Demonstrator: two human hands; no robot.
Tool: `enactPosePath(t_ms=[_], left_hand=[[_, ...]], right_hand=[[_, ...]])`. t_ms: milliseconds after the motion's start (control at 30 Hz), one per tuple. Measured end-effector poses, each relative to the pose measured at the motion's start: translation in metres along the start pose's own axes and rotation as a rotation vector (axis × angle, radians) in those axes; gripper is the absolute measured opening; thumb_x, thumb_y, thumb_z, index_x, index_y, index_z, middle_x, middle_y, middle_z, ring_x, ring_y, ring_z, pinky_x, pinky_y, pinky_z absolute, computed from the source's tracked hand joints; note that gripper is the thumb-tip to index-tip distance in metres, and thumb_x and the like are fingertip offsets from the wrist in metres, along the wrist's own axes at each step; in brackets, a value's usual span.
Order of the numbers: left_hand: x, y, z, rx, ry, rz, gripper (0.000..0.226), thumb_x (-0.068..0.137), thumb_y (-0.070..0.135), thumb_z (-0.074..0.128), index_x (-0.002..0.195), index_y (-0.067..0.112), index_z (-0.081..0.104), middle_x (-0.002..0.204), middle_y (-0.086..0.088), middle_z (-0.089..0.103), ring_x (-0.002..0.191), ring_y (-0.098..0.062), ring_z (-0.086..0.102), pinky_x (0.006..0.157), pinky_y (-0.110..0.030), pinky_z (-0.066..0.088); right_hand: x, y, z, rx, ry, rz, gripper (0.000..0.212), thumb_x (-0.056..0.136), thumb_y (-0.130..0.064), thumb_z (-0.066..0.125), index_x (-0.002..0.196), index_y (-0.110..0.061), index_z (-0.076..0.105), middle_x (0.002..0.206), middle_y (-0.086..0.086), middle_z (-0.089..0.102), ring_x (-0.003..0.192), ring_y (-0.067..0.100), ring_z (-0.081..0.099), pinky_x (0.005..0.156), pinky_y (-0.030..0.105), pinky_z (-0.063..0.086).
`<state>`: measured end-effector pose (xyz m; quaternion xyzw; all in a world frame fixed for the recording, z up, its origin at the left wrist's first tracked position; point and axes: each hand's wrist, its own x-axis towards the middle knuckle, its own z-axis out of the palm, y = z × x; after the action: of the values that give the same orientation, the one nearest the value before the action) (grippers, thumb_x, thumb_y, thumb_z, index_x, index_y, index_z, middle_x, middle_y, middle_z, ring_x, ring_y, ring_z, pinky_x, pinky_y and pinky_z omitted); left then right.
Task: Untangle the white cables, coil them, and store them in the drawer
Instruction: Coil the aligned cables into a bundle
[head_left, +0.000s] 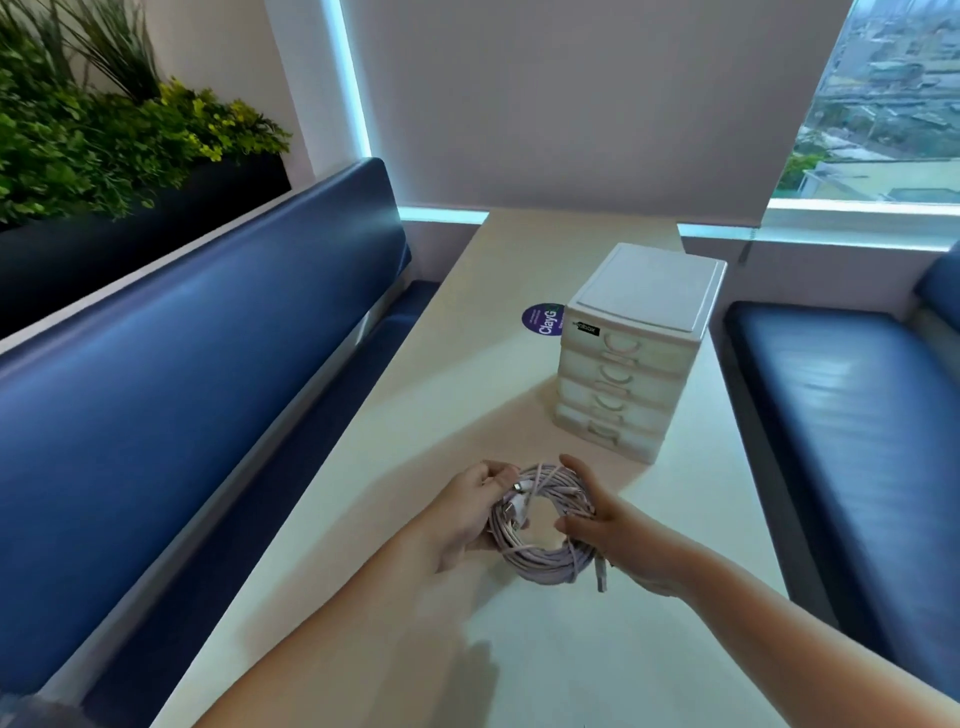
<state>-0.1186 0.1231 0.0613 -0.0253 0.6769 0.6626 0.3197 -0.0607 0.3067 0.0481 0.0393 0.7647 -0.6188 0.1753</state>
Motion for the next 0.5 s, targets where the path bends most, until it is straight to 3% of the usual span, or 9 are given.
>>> enactPosePath(t_ms=[100, 200, 267, 367, 433, 500], left_hand=[[0.011, -0.020, 0.006, 0.022, 0.035, -0.010, 0.013, 0.102, 0.027, 0.049, 0.108, 0.018, 0.057, 0.089, -0.007, 0.065, 0.067, -0.020, 0.065, 0.070, -0.036, 0.055], [0.016, -0.035, 0.010, 0.025, 0.068, -0.064, 0.011, 0.102, 0.025, 0.048, 0.100, 0.019, 0.057, 0.094, -0.009, 0.064, 0.067, -0.022, 0.063, 0.061, -0.031, 0.055], [0.020, -0.041, 0.012, 0.046, 0.063, -0.121, 0.014, 0.103, 0.028, 0.046, 0.103, 0.018, 0.056, 0.101, -0.011, 0.065, 0.068, -0.024, 0.065, 0.056, -0.028, 0.056], [0.023, -0.046, 0.014, 0.146, 0.041, -0.166, 0.025, 0.099, 0.042, 0.050, 0.109, 0.020, 0.056, 0.106, -0.007, 0.067, 0.079, -0.022, 0.067, 0.067, -0.032, 0.058], [0.028, -0.051, 0.014, 0.359, 0.065, -0.077, 0.027, 0.095, 0.046, 0.056, 0.110, 0.023, 0.057, 0.108, -0.002, 0.066, 0.095, -0.021, 0.065, 0.085, -0.035, 0.056], [0.032, -0.054, 0.017, 0.574, 0.115, 0.047, 0.025, 0.096, 0.040, 0.055, 0.115, 0.024, 0.055, 0.115, 0.001, 0.063, 0.109, -0.020, 0.059, 0.093, -0.031, 0.047]], right_hand=[[0.004, 0.023, 0.002, -0.033, 0.044, -0.018, 0.068, 0.095, -0.007, 0.053, 0.144, -0.042, 0.021, 0.130, 0.005, 0.047, 0.096, 0.013, 0.055, 0.087, 0.021, 0.045], [0.002, 0.037, 0.008, -0.155, 0.088, -0.048, 0.060, 0.098, -0.012, 0.049, 0.137, -0.051, 0.023, 0.112, -0.001, 0.044, 0.082, 0.013, 0.052, 0.078, 0.017, 0.045], [0.003, 0.048, 0.011, -0.246, 0.150, -0.078, 0.053, 0.099, -0.016, 0.047, 0.131, -0.053, 0.028, 0.123, -0.004, 0.040, 0.092, 0.017, 0.055, 0.087, 0.025, 0.048], [0.002, 0.064, 0.014, -0.380, 0.210, -0.132, 0.046, 0.099, -0.021, 0.047, 0.135, -0.048, 0.034, 0.136, -0.005, 0.036, 0.110, 0.013, 0.052, 0.102, 0.033, 0.042], [0.002, 0.071, 0.015, -0.427, 0.253, -0.168, 0.045, 0.099, -0.020, 0.048, 0.140, -0.036, 0.039, 0.138, -0.005, 0.035, 0.117, 0.009, 0.048, 0.105, 0.020, 0.036], [0.001, 0.075, 0.016, -0.465, 0.327, -0.214, 0.043, 0.098, -0.019, 0.049, 0.138, -0.033, 0.043, 0.138, -0.004, 0.036, 0.122, 0.012, 0.046, 0.101, 0.007, 0.029]])
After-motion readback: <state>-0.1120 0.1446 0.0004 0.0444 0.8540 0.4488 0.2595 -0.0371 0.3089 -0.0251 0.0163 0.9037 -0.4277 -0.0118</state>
